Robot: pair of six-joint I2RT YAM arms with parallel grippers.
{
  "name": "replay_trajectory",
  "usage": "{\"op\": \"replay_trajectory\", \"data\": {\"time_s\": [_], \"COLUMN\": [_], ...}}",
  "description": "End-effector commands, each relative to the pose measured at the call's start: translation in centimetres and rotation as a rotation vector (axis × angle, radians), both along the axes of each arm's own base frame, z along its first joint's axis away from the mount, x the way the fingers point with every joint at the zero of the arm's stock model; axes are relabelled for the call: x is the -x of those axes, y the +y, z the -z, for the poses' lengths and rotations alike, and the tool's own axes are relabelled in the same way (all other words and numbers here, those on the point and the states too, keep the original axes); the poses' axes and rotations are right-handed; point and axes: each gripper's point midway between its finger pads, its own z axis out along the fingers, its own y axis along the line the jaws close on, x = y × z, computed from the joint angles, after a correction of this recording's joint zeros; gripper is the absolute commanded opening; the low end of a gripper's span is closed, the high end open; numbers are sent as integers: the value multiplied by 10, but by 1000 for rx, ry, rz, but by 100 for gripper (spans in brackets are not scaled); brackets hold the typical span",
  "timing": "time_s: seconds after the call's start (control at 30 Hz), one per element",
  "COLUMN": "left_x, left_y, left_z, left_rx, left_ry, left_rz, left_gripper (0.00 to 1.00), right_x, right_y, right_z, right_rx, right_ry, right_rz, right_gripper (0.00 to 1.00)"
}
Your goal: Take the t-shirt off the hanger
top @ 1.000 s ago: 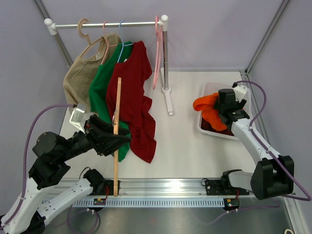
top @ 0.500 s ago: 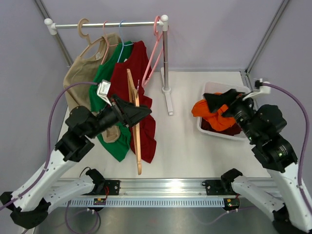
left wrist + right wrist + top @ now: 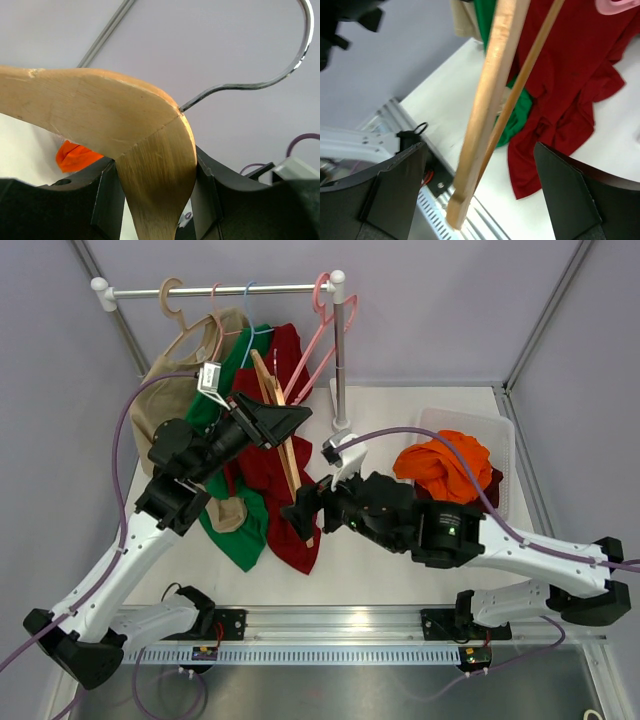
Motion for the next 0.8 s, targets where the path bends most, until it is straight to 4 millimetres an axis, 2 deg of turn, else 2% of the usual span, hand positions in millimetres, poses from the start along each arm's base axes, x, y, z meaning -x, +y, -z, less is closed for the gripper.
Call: {"op": "replay_trajectory", "data": {"time_s": [0.0, 0.03, 0.1, 0.17, 0.2, 0.23, 0.27, 0.3, 0.33, 0.4, 0.43, 0.5, 0.57, 0.6, 0.63, 0.7, 0.73, 0.77], "left_x": [21, 22, 24, 28, 29, 31, 33, 33, 35, 42, 45, 55, 75, 82, 98, 117, 128, 139], "left_y": [7, 8, 11, 13, 13, 13, 12, 11, 12, 16, 20, 26, 37, 41, 50, 61, 70, 79], "left_z": [-56, -56, -57, -59, -58, -60, -58, -58, -57, -57, -52, -49, -52, -53, -60, -79, -83, -94], "left_rx": [113, 113, 119, 145, 151, 157, 151, 143, 123, 98, 70, 12, -28, -38, -35, -47, -57, -65], "left_ry": [-150, -149, -152, -146, -141, -144, -140, -137, -131, -135, -115, -153, -205, -221, -256, -337, -353, -410], "left_rz": [47, 47, 51, 78, 89, 98, 115, 125, 141, 150, 146, 129, 115, 114, 109, 84, 62, 32], "left_gripper": [0, 0, 0, 0, 0, 0, 0, 0, 16, 46, 75, 92, 99, 99, 99, 99, 99, 99], "right_x": [-27, -29, -34, -35, -38, -39, -41, -42, -41, -43, -41, -36, -25, -20, -16, -10, -9, -10], "right_y": [-8, -9, -8, -5, -2, -4, -8, -7, -12, -16, -22, -30, -35, -31, -30, -35, -40, -40], "right_z": [-22, -20, -19, -21, -17, -16, -23, -21, -28, -25, -20, -23, -23, -31, -33, -41, -40, -48], "right_rx": [-17, 0, 14, 21, 41, 59, 47, 62, 69, 74, 106, 86, 79, 30, 14, 0, 27, 3], "right_ry": [-78, -84, -95, -101, -103, -107, -110, -108, -104, -80, -76, -68, -91, -86, -92, -117, -128, -109], "right_rz": [192, 211, 245, 253, 269, 289, 347, 374, 403, 471, 489, 548, 557, 543, 533, 549, 557, 576], "right_gripper": [95, 83, 73, 58, 47, 8, 0, 0, 0, 0, 0, 0, 0, 0, 0, 0, 0, 0]}}
